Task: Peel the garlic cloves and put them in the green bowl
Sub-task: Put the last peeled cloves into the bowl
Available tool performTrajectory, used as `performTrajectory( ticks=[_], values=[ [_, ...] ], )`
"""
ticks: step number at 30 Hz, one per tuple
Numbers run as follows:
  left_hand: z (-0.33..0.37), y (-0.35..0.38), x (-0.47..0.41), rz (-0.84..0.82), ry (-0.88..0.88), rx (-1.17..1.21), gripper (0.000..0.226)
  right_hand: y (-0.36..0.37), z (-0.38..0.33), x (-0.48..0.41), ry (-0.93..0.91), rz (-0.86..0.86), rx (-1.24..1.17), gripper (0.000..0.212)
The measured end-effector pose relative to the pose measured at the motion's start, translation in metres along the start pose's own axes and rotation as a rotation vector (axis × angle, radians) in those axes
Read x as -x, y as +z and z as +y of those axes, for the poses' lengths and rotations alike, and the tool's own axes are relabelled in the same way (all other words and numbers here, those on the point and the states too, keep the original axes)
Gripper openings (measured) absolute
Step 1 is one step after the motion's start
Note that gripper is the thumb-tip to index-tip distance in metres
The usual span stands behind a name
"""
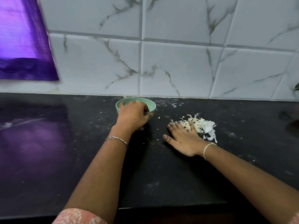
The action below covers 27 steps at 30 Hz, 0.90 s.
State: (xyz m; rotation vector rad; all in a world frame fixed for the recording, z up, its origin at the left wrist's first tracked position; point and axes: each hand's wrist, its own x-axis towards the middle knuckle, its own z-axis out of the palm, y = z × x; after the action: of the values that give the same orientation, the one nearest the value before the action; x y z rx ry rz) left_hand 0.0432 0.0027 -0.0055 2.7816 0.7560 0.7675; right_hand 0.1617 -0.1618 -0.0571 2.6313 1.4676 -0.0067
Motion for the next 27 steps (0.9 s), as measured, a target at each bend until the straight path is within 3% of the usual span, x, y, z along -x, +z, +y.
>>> performTrajectory(
  ticks=[3,6,9,12,22,27],
  values=[
    [0.001,0.000,0.000,-0.002,0.007,0.014,0.028,-0.002,0.008,0.000,0.108,0.082,0.091,0.078],
    [0.003,-0.001,0.000,0.001,0.013,0.016,0.027,-0.007,-0.013,0.008,0.014,0.225,0.131,0.070],
    [0.008,0.001,0.002,0.027,0.034,0.021,0.026,-0.005,-0.046,0.002,-0.097,0.086,-0.066,0.064],
    [0.011,0.000,0.003,0.058,0.037,0.009,0.026,-0.005,-0.053,-0.029,-0.040,0.069,-0.120,0.063],
    [0.017,0.007,-0.002,0.066,0.059,-0.039,0.025,-0.006,-0.014,-0.082,0.325,0.019,0.059,0.078],
    [0.022,0.007,0.001,0.062,0.082,-0.049,0.024,-0.008,0.001,-0.061,0.372,-0.030,0.205,0.089]
  ],
)
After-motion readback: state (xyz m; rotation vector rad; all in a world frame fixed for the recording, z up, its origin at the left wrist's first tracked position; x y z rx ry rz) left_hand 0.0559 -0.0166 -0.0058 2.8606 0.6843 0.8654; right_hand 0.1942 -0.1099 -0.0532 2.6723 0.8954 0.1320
